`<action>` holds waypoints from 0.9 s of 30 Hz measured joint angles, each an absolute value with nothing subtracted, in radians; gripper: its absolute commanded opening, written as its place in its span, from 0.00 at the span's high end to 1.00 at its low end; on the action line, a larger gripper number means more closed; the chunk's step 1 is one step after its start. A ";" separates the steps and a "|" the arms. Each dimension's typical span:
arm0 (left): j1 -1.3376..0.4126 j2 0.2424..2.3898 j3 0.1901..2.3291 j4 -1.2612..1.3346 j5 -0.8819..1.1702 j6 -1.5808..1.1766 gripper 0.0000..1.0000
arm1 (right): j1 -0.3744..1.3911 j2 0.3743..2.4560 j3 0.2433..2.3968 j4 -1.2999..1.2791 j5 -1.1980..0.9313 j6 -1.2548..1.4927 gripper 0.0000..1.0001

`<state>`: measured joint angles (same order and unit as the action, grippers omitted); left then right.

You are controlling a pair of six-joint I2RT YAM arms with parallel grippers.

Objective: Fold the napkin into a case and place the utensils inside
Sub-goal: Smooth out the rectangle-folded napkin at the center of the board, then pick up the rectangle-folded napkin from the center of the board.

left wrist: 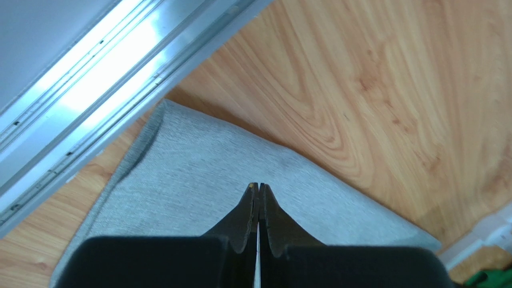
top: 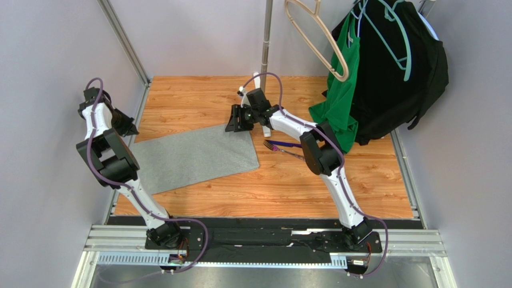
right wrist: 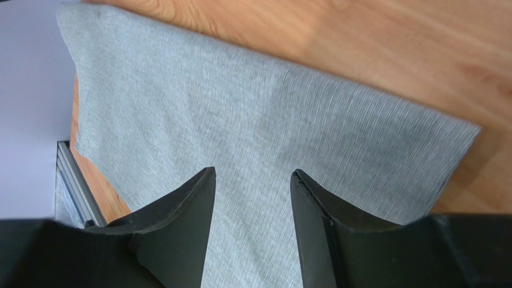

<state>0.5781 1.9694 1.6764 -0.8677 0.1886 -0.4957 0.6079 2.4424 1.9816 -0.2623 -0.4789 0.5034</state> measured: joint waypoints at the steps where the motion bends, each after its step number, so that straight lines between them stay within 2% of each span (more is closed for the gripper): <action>1: 0.578 1.986 1.686 -0.879 0.170 -0.495 1.00 | 0.613 2.423 1.956 -0.259 -0.482 0.501 0.43; 6: 0.569 2.058 1.773 -0.975 0.066 -0.495 0.99 | 0.616 2.322 1.839 -0.282 -0.469 0.483 0.37; 10: 0.561 2.056 1.779 -0.999 0.039 -0.491 0.81 | 0.616 2.241 1.804 -0.371 -0.417 0.420 0.36; 13: 0.553 2.013 1.723 -0.968 0.063 -0.484 0.76 | 0.622 2.204 1.806 -0.447 -0.346 0.360 0.36; 17: 0.527 1.908 1.596 -0.914 0.115 -0.498 0.76 | 0.643 2.199 1.822 -0.556 -0.220 0.297 0.38; 20: 0.480 1.763 1.462 -0.886 0.142 -0.522 0.81 | 0.669 2.203 1.827 -0.622 -0.147 0.270 0.42; 27: 0.245 1.444 1.175 -0.768 0.253 -0.580 0.90 | 0.735 2.244 1.867 -0.698 0.007 0.237 0.51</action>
<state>0.2447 1.4441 1.1751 -0.7681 0.2531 -0.5804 0.7353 2.2444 1.8671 -0.6979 0.0071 0.2371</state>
